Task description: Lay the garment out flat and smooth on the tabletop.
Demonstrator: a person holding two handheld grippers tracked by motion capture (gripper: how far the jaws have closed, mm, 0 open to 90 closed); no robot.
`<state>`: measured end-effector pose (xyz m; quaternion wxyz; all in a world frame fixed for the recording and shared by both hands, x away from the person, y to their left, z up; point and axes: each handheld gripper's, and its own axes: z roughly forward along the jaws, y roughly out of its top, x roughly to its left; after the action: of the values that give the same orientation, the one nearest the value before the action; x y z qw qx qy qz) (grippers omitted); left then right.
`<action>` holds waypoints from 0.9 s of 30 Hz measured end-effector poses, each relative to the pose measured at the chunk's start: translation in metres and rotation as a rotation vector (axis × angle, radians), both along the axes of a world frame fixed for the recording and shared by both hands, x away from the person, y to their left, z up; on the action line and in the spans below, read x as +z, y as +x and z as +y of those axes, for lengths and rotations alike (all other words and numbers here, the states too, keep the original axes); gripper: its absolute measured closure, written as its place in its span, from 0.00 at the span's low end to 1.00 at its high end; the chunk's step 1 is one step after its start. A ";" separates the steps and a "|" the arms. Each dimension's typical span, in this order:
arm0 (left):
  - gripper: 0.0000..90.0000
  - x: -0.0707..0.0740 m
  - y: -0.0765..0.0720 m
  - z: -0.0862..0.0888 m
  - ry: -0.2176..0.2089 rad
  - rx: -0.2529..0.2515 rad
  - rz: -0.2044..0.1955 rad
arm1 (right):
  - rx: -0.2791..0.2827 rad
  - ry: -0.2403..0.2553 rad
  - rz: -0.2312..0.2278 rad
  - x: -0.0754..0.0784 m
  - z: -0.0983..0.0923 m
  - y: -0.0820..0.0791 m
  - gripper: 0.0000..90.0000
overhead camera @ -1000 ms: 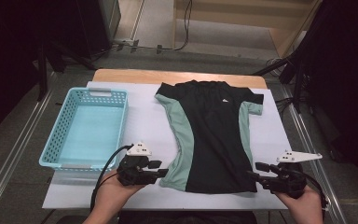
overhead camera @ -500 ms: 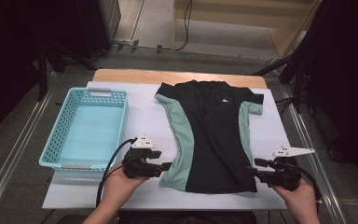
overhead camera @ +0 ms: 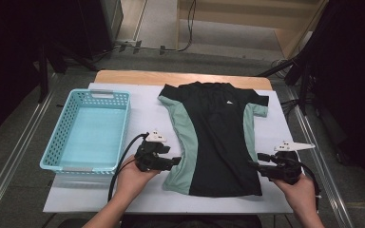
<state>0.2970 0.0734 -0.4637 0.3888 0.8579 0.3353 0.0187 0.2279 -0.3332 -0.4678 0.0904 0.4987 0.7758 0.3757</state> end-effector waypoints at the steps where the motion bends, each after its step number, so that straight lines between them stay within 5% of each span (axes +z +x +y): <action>1: 0.43 -0.001 0.002 -0.002 0.001 0.003 -0.001 | -0.007 0.002 -0.009 0.000 -0.002 0.001 0.45; 18: 0.43 -0.011 0.035 -0.022 0.028 0.033 0.011 | -0.069 -0.034 0.003 -0.013 -0.011 0.041 0.46; 27: 0.45 -0.016 0.039 -0.033 0.039 0.018 0.021 | -0.122 -0.057 0.017 -0.019 -0.020 0.049 0.57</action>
<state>0.3363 0.0402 -0.4793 0.3683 0.8624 0.3468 0.0198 0.2768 -0.3537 -0.4872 0.1207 0.5455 0.7551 0.3431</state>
